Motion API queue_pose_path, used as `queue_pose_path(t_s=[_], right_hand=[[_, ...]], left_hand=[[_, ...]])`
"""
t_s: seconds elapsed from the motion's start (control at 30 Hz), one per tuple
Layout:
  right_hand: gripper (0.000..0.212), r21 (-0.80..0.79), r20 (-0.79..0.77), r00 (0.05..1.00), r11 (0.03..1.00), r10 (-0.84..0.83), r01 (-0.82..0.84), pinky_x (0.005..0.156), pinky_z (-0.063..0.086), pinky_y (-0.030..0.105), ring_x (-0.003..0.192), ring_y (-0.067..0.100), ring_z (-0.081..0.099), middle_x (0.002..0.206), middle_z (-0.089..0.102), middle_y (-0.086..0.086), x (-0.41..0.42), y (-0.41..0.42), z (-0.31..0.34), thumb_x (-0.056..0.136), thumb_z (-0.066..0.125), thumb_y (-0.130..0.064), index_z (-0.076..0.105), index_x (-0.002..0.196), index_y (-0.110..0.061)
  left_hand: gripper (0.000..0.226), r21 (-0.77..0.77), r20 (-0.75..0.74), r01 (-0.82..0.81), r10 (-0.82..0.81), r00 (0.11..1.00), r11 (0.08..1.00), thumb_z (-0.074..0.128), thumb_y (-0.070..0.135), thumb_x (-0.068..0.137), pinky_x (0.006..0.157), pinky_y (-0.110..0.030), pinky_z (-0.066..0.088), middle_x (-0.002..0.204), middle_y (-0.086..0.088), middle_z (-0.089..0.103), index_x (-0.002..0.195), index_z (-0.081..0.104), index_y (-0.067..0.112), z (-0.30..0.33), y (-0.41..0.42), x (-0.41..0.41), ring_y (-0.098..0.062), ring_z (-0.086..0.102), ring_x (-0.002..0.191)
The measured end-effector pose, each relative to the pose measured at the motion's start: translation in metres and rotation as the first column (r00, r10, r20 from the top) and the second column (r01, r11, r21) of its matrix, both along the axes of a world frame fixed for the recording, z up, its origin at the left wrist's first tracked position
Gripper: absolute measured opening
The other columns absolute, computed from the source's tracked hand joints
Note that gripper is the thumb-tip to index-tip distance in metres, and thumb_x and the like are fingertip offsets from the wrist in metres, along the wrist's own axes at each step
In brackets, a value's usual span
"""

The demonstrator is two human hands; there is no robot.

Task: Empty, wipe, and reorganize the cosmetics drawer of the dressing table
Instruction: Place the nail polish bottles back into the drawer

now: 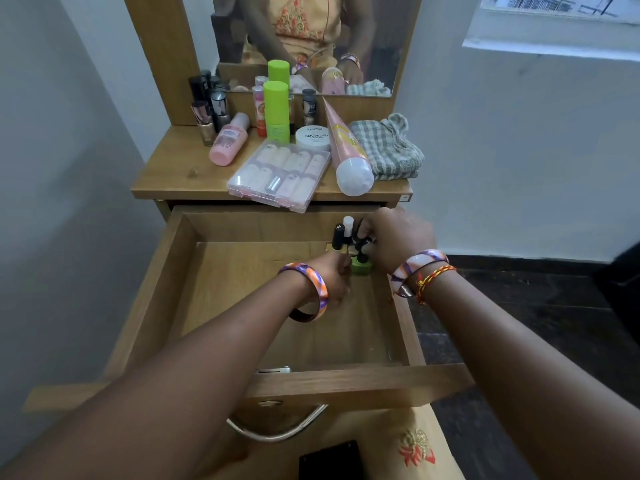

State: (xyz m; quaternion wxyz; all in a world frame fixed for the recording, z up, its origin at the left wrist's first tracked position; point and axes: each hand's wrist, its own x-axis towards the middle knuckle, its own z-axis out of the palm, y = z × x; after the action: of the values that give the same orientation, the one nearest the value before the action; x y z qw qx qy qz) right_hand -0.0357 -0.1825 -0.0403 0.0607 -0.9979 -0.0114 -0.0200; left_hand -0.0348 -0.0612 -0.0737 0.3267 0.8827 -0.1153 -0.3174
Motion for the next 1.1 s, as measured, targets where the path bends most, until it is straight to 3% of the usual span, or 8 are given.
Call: queue_pose_path(t_s=[0.07,0.2,0.33,0.6,0.7,0.77,0.87,1.1], right_hand=[[0.022,-0.023,-0.009,1.000,1.000,0.006,-0.006,0.074,0.051,0.031,0.090,0.026,0.064,0.102,0.067,0.007,-0.002,0.003,0.002,0.086,0.062,-0.018,0.065,0.108,-0.017],[0.024,-0.113,-0.016,0.998,0.992,0.054,-0.055,0.068,0.047,0.030,0.089,0.026,0.064,0.101,0.066,0.008,-0.010,0.008,0.015,0.087,0.061,-0.021,0.064,0.111,-0.015],[0.018,-0.144,0.028,0.996,0.987,0.081,-0.076,0.065,0.048,0.029,0.087,0.027,0.064,0.099,0.066,0.006,-0.013,0.023,0.048,0.084,0.061,-0.023,0.066,0.101,-0.019],[0.014,-0.152,0.298,0.930,0.973,0.214,-0.175,0.068,0.041,0.032,0.093,0.031,0.063,0.100,0.063,0.005,0.027,0.082,0.115,0.086,0.055,-0.021,0.065,0.096,-0.020],[0.016,-0.157,0.383,0.880,0.959,0.281,-0.238,0.087,0.043,0.040,0.098,0.030,0.059,0.102,0.061,0.004,0.059,0.103,0.121,0.087,0.052,-0.019,0.064,0.098,-0.017],[0.024,-0.154,0.404,0.858,0.948,0.318,-0.279,0.082,0.045,0.037,0.102,0.030,0.059,0.107,0.065,0.005,0.085,0.113,0.122,0.087,0.053,-0.021,0.063,0.109,-0.019],[0.029,-0.192,0.411,0.831,0.927,0.374,-0.322,0.073,0.041,0.031,0.105,0.029,0.059,0.111,0.065,0.006,0.125,0.125,0.121,0.087,0.052,-0.022,0.061,0.114,-0.019],[0.022,-0.292,0.278,0.866,0.895,0.417,-0.337,0.070,0.037,0.031,0.097,0.030,0.061,0.106,0.064,0.010,0.181,0.140,0.113,0.088,0.055,-0.020,0.062,0.108,-0.017]], left_hand=[[0.042,0.044,0.007,0.019,-0.019,1.000,0.999,0.051,0.001,0.091,0.086,-0.036,0.051,0.110,-0.007,0.051,0.132,0.046,0.004,0.006,0.000,-0.002,-0.027,0.060,0.100],[0.047,0.291,0.065,0.249,-0.279,0.958,0.924,0.057,0.014,0.090,0.100,-0.037,0.047,0.129,-0.010,0.056,0.135,0.045,0.006,0.032,0.011,-0.003,-0.027,0.056,0.119],[0.035,0.376,0.069,0.359,-0.413,0.908,0.854,0.056,0.013,0.088,0.090,-0.032,0.052,0.119,-0.008,0.067,0.123,0.059,0.013,0.089,0.036,0.005,-0.025,0.065,0.106],[0.033,0.182,0.521,-0.088,-0.020,0.854,0.979,0.062,0.014,0.088,0.064,-0.012,0.047,0.115,-0.006,0.067,0.120,0.062,0.009,0.158,0.118,0.050,-0.020,0.063,0.098],[0.033,0.112,0.648,-0.285,0.147,0.747,0.952,0.064,0.018,0.086,0.084,-0.025,0.046,0.120,-0.009,0.064,0.118,0.063,0.009,0.165,0.139,0.077,-0.024,0.059,0.110],[0.031,0.079,0.696,-0.385,0.226,0.681,0.919,0.065,0.022,0.085,0.092,-0.033,0.046,0.118,-0.010,0.064,0.114,0.063,0.012,0.162,0.145,0.098,-0.029,0.058,0.110],[0.022,0.101,0.728,-0.471,0.258,0.635,0.876,0.064,0.024,0.085,0.080,-0.035,0.047,0.111,-0.013,0.064,0.104,0.061,0.014,0.154,0.148,0.126,-0.031,0.058,0.099],[0.035,0.131,0.714,-0.478,0.252,0.654,0.869,0.067,0.031,0.083,0.070,-0.031,0.040,0.105,-0.012,0.065,0.109,0.063,0.008,0.140,0.156,0.170,-0.028,0.060,0.092]])
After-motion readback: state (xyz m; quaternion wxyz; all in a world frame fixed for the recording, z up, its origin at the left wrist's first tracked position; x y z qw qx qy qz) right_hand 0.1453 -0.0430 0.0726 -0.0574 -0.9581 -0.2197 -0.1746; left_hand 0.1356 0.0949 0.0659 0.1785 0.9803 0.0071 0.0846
